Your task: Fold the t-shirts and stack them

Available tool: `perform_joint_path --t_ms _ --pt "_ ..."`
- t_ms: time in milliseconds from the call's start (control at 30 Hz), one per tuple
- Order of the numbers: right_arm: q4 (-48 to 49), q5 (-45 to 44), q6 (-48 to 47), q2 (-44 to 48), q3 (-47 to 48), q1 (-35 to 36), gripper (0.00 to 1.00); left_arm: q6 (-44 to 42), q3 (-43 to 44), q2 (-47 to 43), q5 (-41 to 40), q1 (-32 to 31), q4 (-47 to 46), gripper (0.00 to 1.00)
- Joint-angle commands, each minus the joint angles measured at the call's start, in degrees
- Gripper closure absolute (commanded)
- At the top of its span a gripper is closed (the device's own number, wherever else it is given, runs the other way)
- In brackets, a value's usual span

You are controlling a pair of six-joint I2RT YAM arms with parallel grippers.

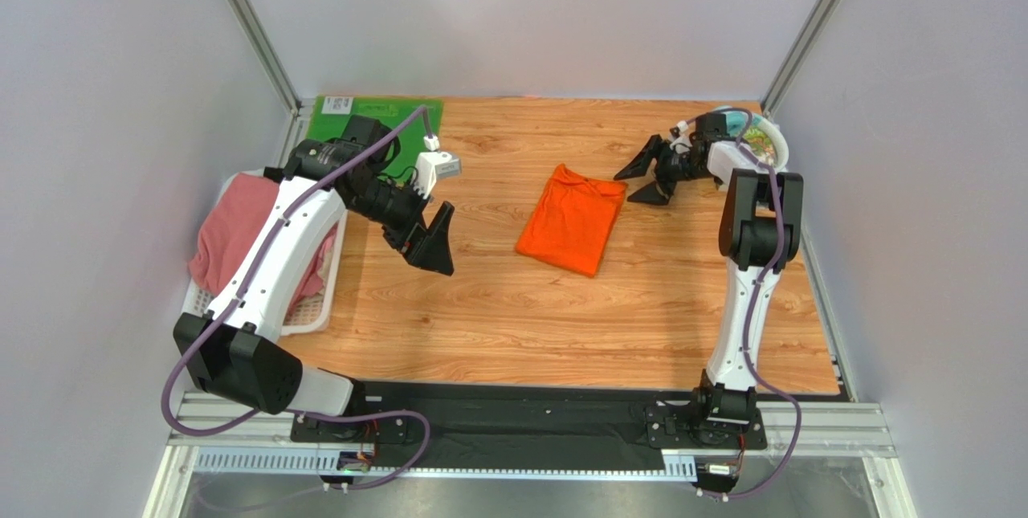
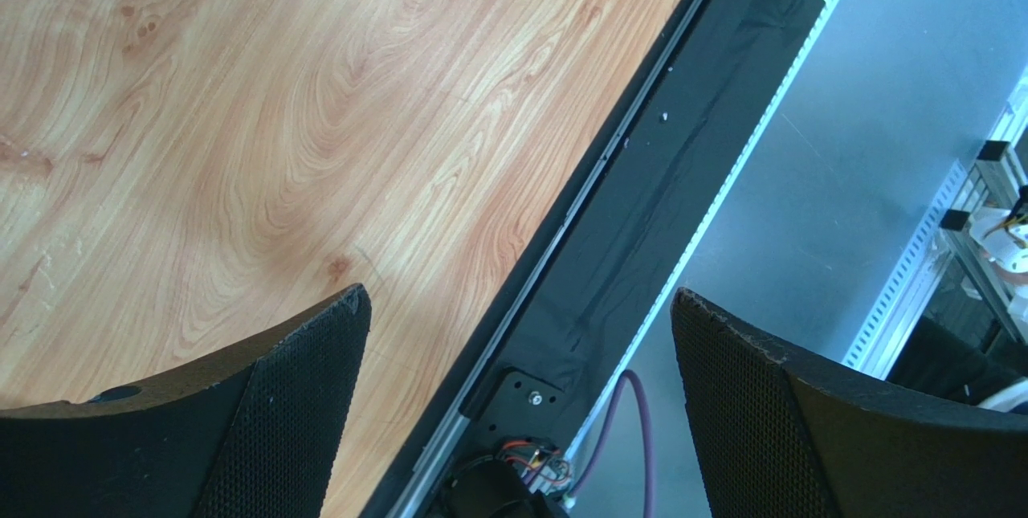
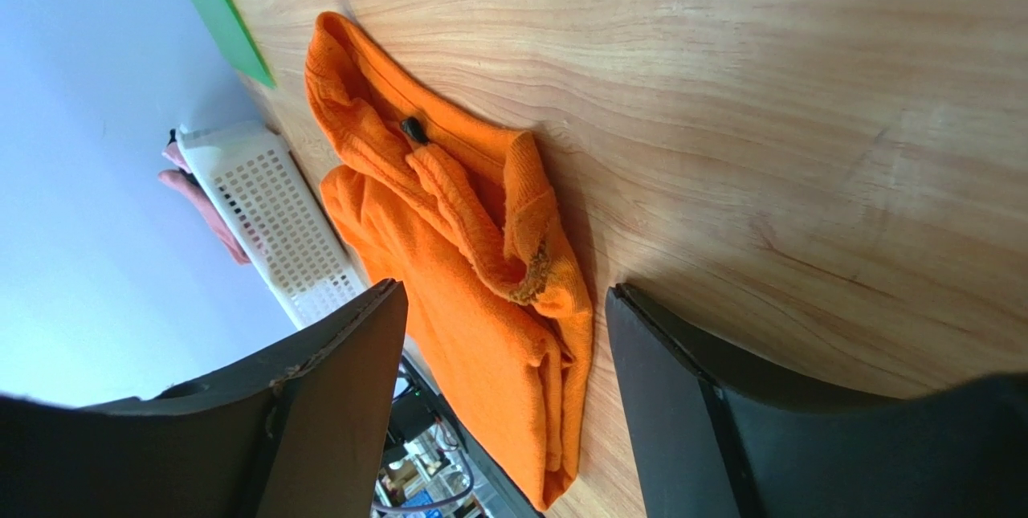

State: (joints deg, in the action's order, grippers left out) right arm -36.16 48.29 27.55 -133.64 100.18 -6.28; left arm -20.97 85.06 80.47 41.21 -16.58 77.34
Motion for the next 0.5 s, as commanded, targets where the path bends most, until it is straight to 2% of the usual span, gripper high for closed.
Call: perform_joint_path --t_ms 0,333,467 --pt "1.35 -0.66 -1.54 -2.24 0.19 0.74 0.32 -0.83 1.60 0.04 0.19 -0.03 7.12 0.00" --pt "2.59 1.02 -3.03 -1.45 -3.94 5.58 0.35 -0.47 1.60 -0.13 0.89 -0.03 7.12 0.00" --pt "5.39 0.58 -2.07 2.06 -10.33 7.93 0.37 -0.30 1.78 -0.48 0.98 -0.03 7.30 0.00"
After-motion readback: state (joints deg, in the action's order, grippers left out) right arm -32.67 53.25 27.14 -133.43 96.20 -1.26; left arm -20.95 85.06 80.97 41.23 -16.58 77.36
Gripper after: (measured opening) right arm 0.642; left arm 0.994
